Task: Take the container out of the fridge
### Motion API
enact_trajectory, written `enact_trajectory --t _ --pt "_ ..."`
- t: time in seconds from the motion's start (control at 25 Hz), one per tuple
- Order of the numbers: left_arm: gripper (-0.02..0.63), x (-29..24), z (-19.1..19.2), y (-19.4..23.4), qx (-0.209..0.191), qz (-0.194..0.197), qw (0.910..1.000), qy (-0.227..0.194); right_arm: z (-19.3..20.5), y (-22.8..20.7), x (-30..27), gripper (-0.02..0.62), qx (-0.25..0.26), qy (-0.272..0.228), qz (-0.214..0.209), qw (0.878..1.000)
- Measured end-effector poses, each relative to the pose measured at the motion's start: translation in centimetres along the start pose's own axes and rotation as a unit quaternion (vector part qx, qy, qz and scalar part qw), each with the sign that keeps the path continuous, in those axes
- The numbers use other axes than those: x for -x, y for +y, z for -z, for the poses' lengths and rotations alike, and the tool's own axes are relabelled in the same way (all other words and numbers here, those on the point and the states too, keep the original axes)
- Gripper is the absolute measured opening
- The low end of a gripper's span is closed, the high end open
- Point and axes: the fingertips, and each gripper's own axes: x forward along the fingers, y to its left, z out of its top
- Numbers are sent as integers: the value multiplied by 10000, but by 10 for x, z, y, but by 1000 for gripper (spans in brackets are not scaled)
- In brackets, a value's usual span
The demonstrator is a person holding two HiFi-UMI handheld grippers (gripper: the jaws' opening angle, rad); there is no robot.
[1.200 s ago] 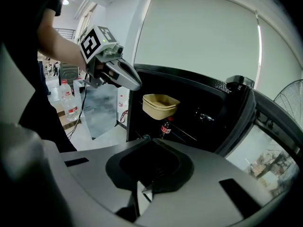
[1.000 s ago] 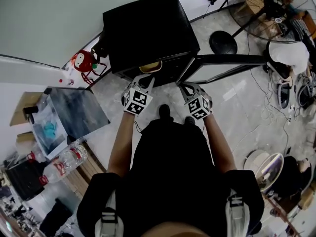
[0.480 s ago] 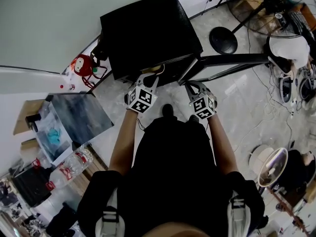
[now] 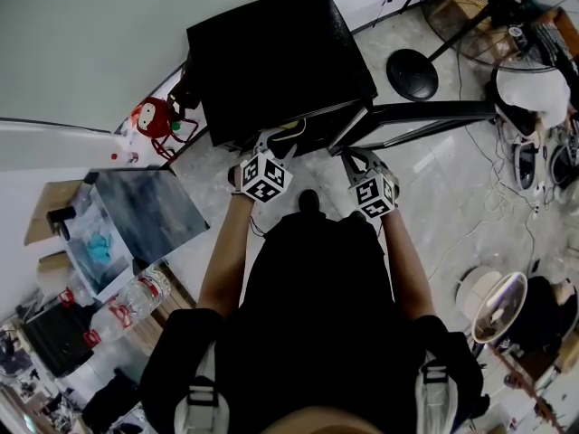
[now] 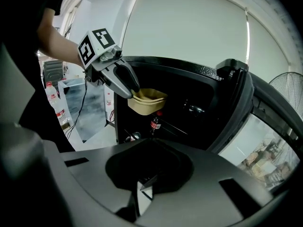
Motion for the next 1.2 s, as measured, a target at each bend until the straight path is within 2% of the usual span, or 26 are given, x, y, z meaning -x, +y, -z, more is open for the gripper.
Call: enact_trajectory --t 0.2,0.44,0.92,1.2 --pt "156 -8 5 -2 -306 61 9991 273 1 0 2 0 -57 2 46 10000" --pt "153 -17 9 -1 -419 137 9983 391 -2 1 12 -1 14 -22 110 9999" --pt "75 -25 15 -6 -821 242 9934 769 13 -3 16 0 -195 44 145 9997" --pt "60 -25 15 -6 -838 269 9928 809 10 -5 14 0 -200 11 149 9997"
